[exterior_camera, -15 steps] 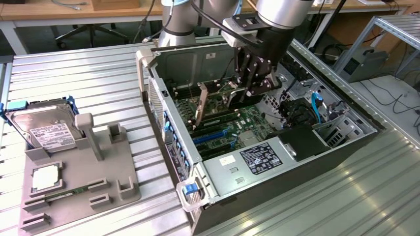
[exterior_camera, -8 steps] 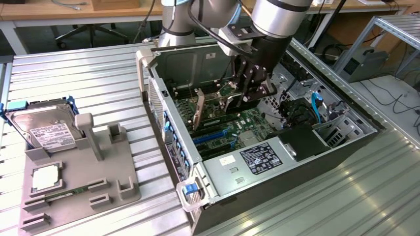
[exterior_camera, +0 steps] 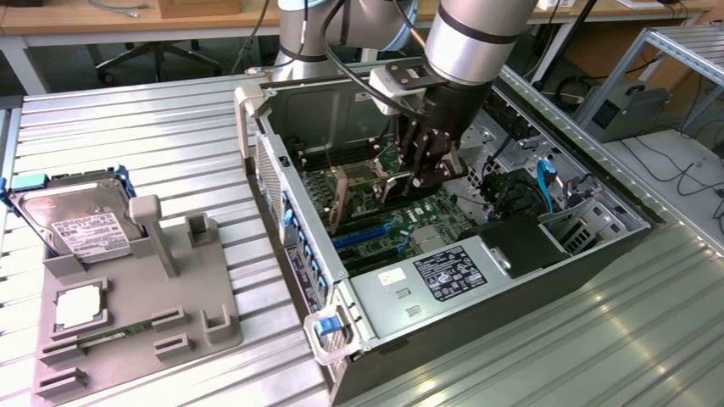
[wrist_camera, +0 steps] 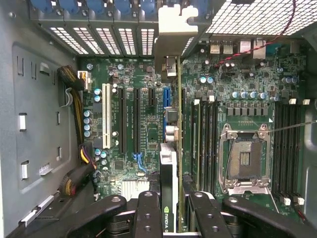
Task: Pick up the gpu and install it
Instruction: 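Insert the gpu into the slot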
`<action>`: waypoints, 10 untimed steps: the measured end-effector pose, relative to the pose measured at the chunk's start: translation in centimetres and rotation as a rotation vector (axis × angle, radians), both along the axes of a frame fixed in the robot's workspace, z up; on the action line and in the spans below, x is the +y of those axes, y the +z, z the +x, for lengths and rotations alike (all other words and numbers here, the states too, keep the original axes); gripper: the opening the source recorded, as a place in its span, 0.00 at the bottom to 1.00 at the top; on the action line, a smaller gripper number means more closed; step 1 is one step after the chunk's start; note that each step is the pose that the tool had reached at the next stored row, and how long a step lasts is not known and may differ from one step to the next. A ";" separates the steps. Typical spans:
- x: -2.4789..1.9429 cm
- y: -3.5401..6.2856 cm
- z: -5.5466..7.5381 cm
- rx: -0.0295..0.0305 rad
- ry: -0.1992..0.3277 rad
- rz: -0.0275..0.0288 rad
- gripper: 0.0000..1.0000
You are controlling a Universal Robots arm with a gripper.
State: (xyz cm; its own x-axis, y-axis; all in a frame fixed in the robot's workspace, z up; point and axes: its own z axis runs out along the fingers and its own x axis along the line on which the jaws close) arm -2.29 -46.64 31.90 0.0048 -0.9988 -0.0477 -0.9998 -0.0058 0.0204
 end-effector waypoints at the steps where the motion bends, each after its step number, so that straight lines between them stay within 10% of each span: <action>1: 0.00 0.00 -0.1 0.0000 0.000 0.0000 0.27; 10: 0.00 -0.02 -0.7 -0.0003 0.000 0.0000 0.27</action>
